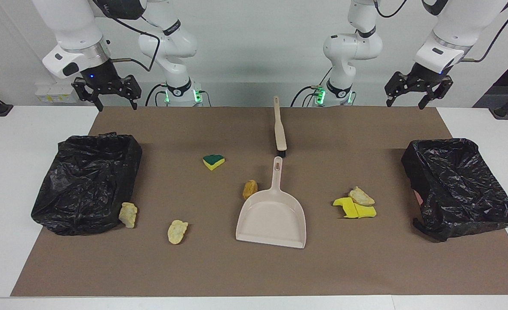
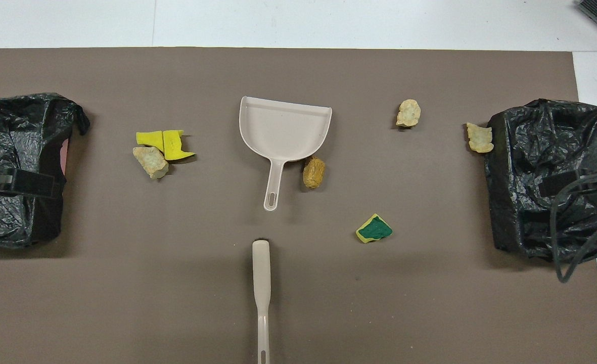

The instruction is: Sweep and dump trash in bin

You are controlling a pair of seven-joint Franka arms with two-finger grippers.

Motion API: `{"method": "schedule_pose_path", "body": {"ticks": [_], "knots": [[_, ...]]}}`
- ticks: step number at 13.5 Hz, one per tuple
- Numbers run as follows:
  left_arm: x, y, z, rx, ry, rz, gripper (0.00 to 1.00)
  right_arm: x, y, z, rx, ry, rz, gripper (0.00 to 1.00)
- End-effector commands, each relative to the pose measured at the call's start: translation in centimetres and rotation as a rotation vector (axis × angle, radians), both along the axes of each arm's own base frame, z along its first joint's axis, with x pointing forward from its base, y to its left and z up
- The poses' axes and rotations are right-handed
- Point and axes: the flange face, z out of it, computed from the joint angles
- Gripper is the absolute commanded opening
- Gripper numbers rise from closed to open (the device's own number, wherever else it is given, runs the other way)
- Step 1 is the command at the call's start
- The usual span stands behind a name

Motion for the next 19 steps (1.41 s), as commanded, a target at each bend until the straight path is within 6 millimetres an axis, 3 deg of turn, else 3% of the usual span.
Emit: {"method": "schedule_pose_path", "body": {"ticks": [1,6,8,12,16,19], "knots": [[-0.8,0.2,0.1,-0.002,-0.003,0.003,1.00,-1.1,-0.2,-0.1,0.006,0.010,0.002,1.00],[-0.8,0.2,-0.3,-0.006,-0.006,0.010,1.00,-1.1,-0.1,-0.2,0.006,0.012,0.008,1.00],[-1.0,-1.4,-2.3,-0.003,0.006,0.006,1.00,-1.1,-0.2,-0.2,0.006,0.012,0.007,1.00],[-2.6,-9.3,-7.1,-0.003,-0.002,-0.005,1.00,-1.1,-0.1,-0.1,0.006,0.010,0.008,1.00],[-8.0,-18.2,-12.2,0.005,0.014,-0.042,1.00,-1.1,-0.1,-0.1,0.006,0.010,0.008,1.00],[-12.3,-21.9,-16.1,0.026,0.043,-0.075,1.00,-1.1,-0.1,-0.1,0.004,0.010,0.008,1.00]]}}
